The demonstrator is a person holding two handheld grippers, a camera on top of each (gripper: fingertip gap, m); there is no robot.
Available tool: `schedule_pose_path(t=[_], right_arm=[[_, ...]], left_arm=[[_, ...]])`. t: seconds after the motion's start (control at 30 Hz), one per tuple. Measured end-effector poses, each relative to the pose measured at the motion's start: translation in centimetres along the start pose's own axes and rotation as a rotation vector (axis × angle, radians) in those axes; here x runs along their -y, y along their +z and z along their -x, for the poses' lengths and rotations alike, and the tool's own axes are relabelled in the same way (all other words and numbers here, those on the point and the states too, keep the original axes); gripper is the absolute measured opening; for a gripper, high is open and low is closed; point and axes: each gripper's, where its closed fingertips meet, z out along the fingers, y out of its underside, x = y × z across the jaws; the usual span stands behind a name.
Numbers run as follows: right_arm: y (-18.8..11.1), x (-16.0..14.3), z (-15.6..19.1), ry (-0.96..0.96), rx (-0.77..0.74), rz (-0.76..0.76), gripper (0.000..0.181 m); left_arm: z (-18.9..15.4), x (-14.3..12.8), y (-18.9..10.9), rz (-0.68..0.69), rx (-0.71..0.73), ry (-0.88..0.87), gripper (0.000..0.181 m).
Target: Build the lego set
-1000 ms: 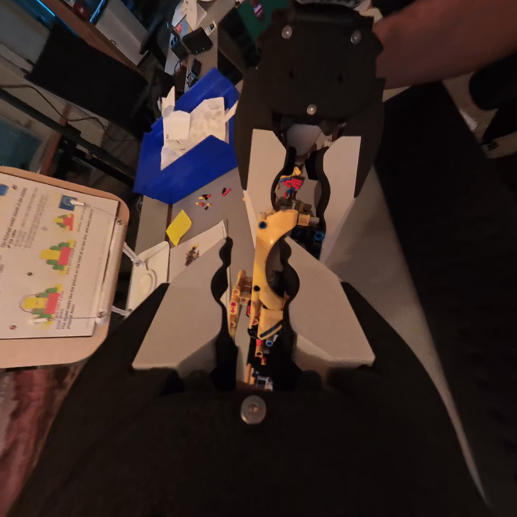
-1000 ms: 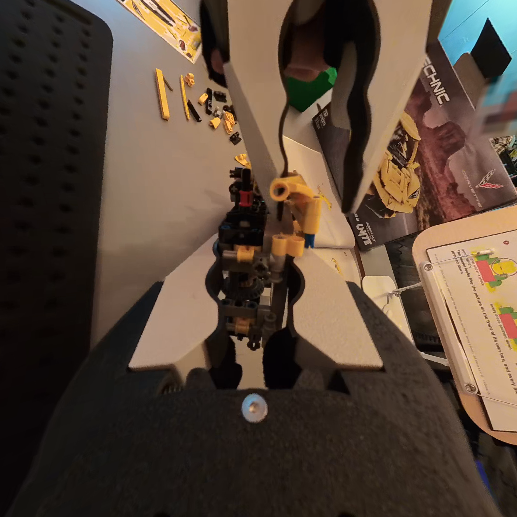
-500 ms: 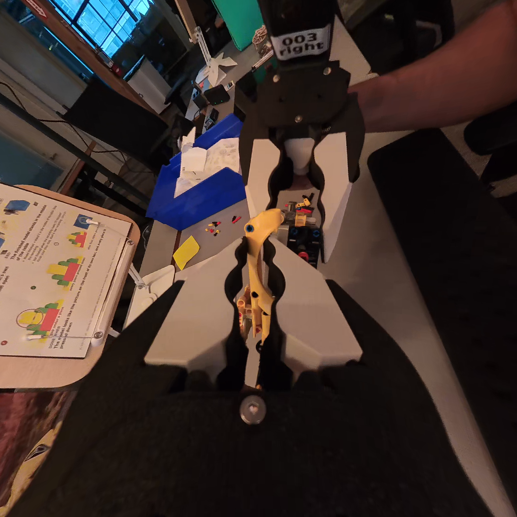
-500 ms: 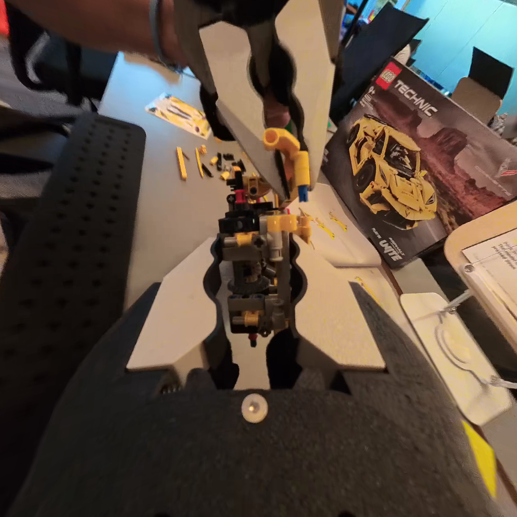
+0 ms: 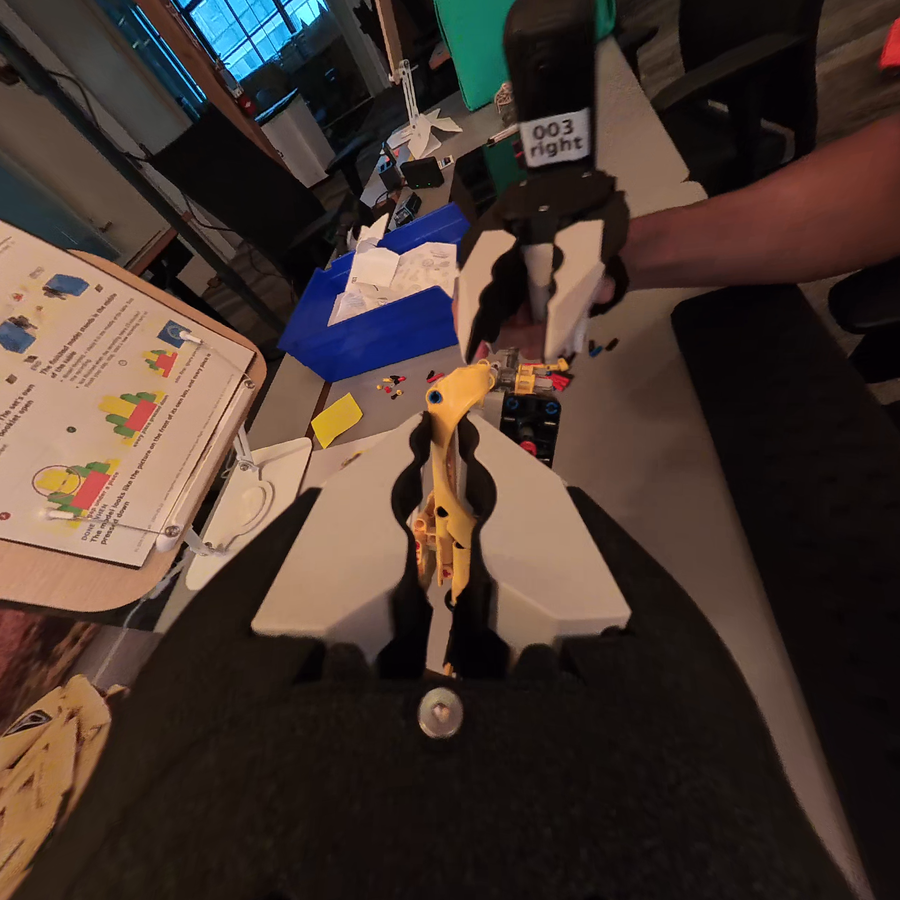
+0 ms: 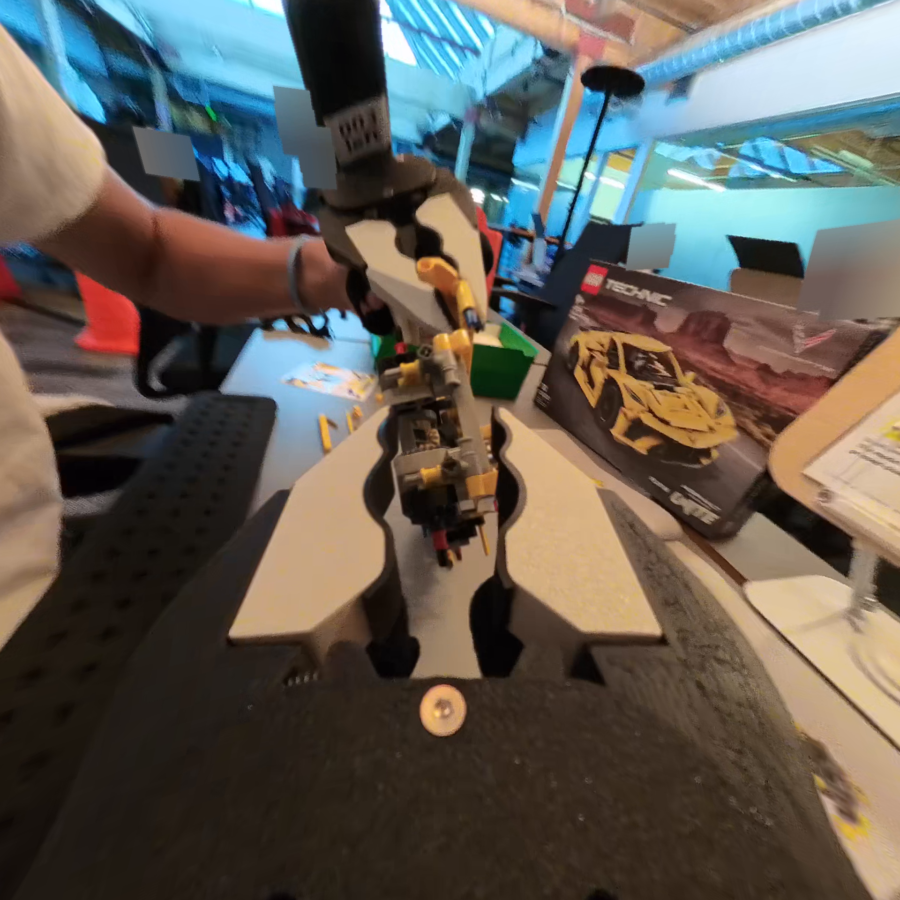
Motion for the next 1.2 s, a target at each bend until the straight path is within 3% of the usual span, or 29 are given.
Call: schedule_pose_path(t=[0.07, 0.23, 0.3, 0.4, 1.0, 1.2], right_arm=[[0.3, 0.2, -1.1, 0.047, 0.044, 0.001, 0.031], [3.5, -0.8, -1.7, -0.129, 0.089, 0.237, 0.019], [4.5, -0.2, -2.0, -0.173, 0.095, 0.236, 0.008], [5.0, -0.1, -2.2, -0.062, 0.162, 0.285, 0.007], [5.7, -0.3, -2.5, -0.053, 0.147, 0.295, 0.007], [5.5, -0.3, -2.3, -0.049, 0.149, 0.312, 0.007]], left_arm=[[0.3, -0.2, -0.5, -0.01, 0.001, -0.021, 0.01], [1.2, -0.6, -1.5, -0.007, 0.022, -0.044, 0.01], [1.5, -0.8, -1.9, -0.001, 0.034, -0.032, 0.01], [2.0, -1.1, -2.7, 0.013, 0.049, 0.008, 0.01], [1.9, -1.6, -2.7, 0.133, 0.032, 0.146, 0.009], [1.8, -1.4, -2.6, 0.103, 0.031, 0.115, 0.008]])
